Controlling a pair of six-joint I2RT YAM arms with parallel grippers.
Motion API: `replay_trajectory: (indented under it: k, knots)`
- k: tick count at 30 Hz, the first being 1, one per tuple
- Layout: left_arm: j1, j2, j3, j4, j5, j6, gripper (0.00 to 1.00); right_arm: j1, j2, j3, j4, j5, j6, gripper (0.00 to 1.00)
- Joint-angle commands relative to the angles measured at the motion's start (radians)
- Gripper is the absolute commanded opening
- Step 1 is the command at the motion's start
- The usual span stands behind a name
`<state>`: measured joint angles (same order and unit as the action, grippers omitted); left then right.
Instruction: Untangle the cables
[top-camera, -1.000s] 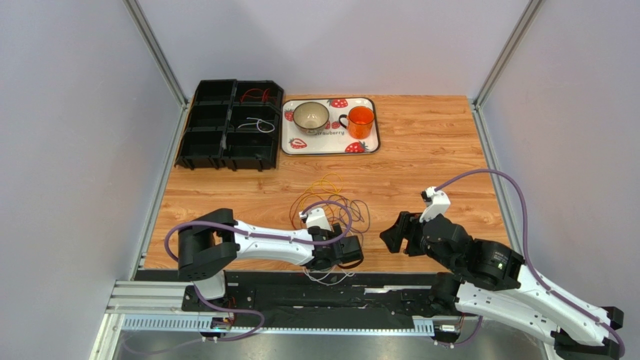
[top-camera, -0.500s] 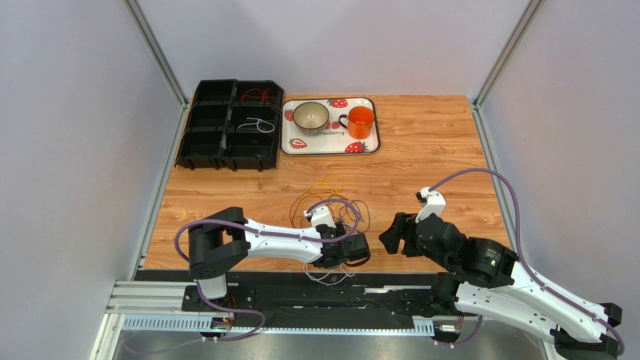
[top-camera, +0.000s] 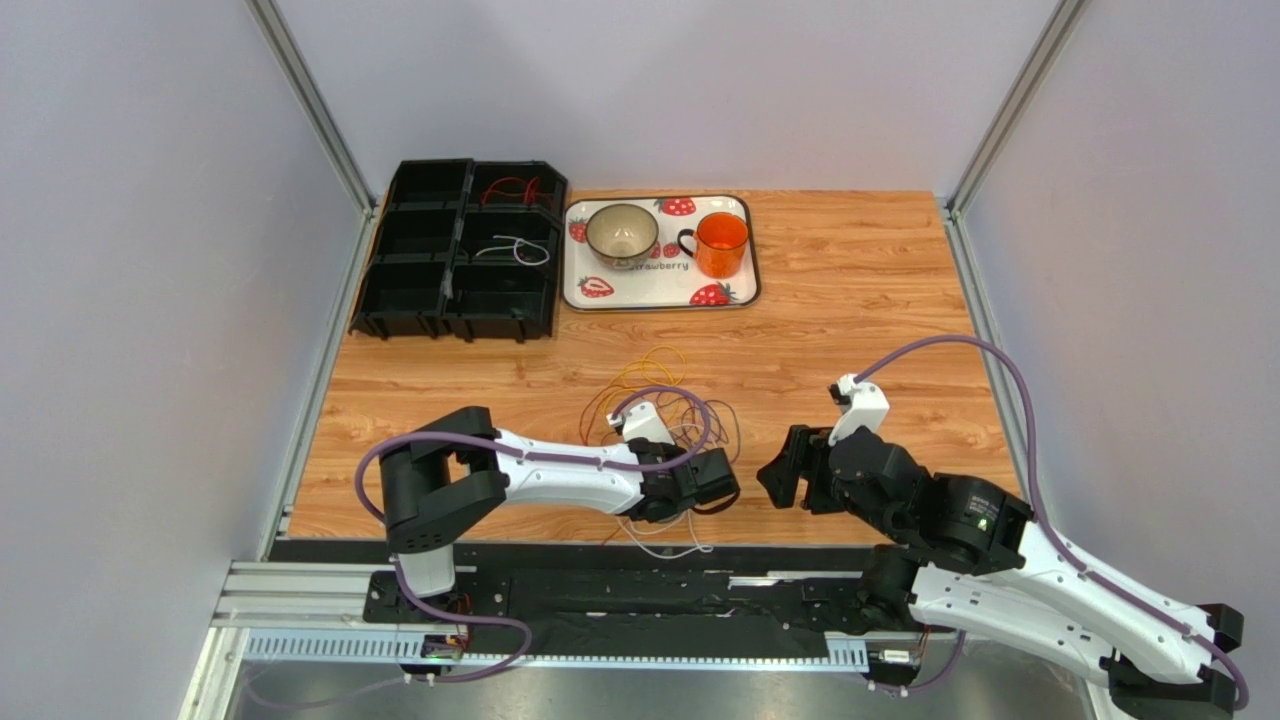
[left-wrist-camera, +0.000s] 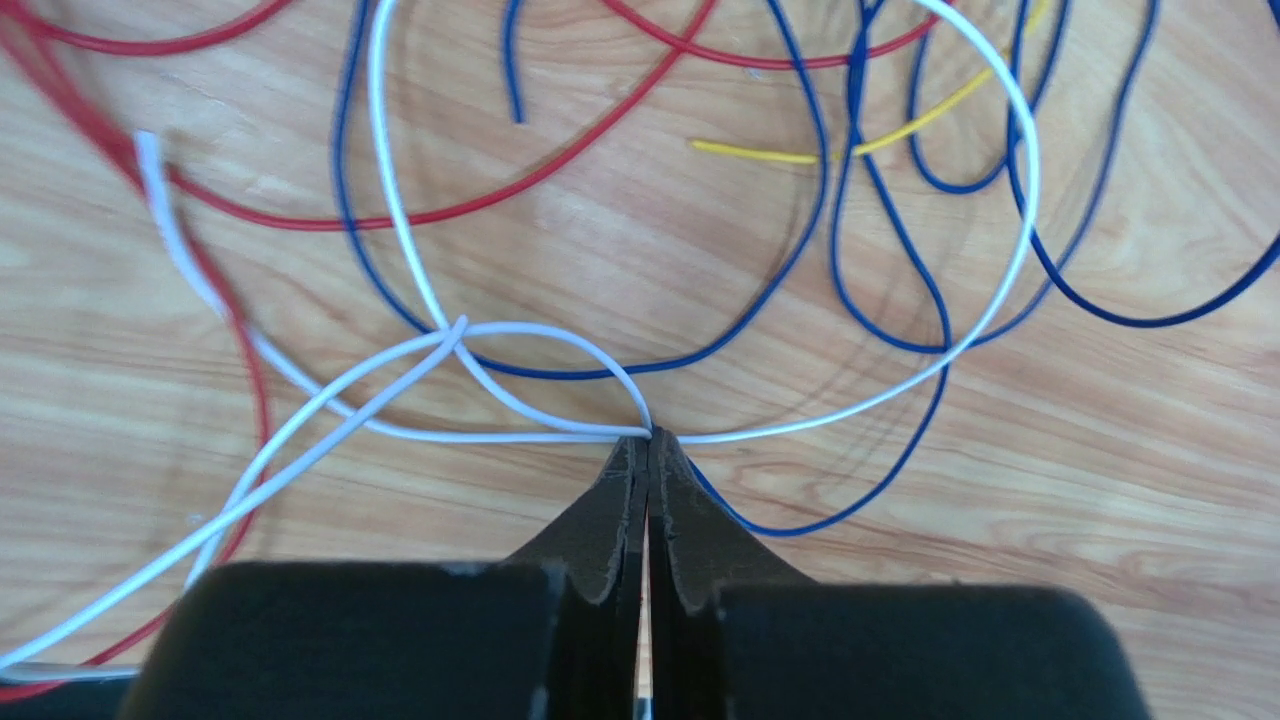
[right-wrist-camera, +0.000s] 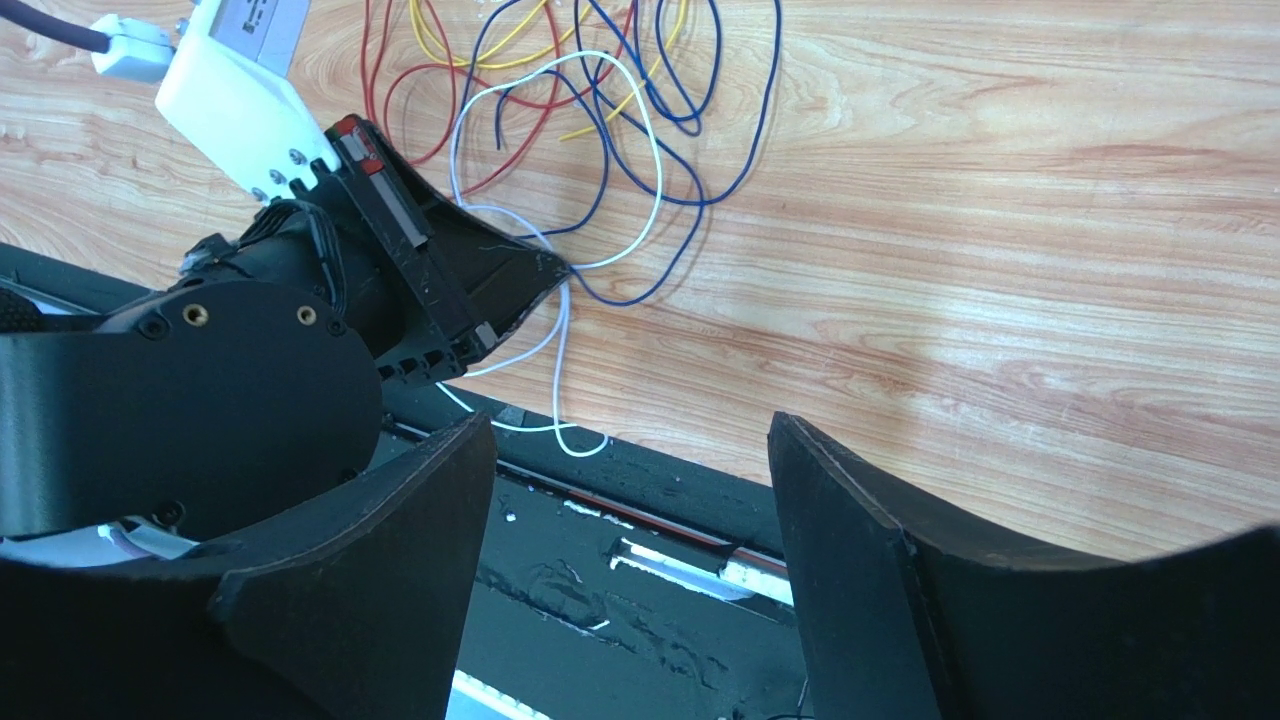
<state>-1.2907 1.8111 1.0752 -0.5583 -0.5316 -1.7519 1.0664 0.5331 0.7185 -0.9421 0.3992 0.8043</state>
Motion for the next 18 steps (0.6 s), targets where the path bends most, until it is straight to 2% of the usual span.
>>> replay_trajectory:
  k: [1, 8, 12, 18]
  knots:
    - [0.011, 0.085, -0.107, 0.058, 0.130, 0.025, 0.00, 0.004, 0.002, -0.001, 0.023, 0.012, 0.007, 0.71]
    - [0.002, -0.018, -0.087, 0.031, 0.099, 0.146, 0.00, 0.004, 0.005, 0.001, 0.025, 0.021, 0.007, 0.71]
    - [-0.013, -0.130, -0.054, -0.096, 0.029, 0.210, 0.00, 0.004, -0.015, 0.013, 0.019, 0.039, 0.013, 0.71]
    - [-0.015, -0.259, 0.080, -0.296, -0.024, 0.393, 0.00, 0.004, -0.019, 0.030, 0.025, 0.047, 0.016, 0.71]
